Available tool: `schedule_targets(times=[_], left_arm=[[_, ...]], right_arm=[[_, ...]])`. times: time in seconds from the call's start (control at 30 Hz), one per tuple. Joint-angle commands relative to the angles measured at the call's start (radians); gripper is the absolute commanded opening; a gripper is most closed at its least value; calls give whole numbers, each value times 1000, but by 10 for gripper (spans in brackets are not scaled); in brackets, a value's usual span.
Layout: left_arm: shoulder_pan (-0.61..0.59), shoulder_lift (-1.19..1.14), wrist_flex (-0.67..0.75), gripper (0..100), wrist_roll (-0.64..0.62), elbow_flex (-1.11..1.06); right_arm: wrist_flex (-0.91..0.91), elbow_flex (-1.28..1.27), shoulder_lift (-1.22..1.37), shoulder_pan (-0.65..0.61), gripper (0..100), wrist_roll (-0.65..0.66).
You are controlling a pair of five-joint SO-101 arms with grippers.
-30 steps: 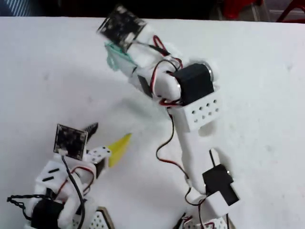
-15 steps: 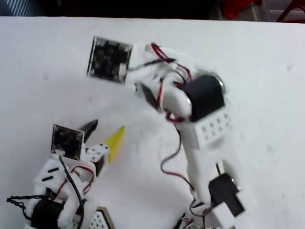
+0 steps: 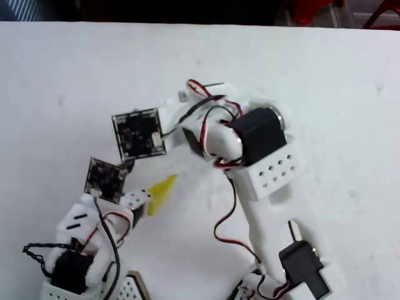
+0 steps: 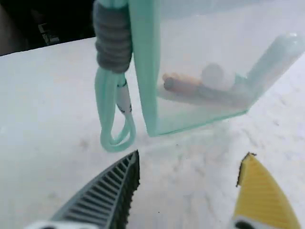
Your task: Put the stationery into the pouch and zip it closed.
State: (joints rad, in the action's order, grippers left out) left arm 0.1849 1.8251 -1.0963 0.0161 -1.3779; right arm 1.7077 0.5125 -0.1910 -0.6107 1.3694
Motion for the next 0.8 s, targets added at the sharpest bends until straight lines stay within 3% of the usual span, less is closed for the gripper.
schedule_targets(times=[0.0,0.17,0.37,0.57,0.77], left_arm=[[16,1,26,342,21,8],[12,1,34,341,21,-2],[-5,1,55,340,26,-14],[-12,2,46,339,101,-11],[-12,2,-78,342,180,92]], right_arm=[[12,11,-61,-5,18,69],[12,-41,-88,-28,18,86],[12,-226,-239,-22,18,193],[12,-265,-390,-27,18,207],[16,-282,-400,-30,18,196]])
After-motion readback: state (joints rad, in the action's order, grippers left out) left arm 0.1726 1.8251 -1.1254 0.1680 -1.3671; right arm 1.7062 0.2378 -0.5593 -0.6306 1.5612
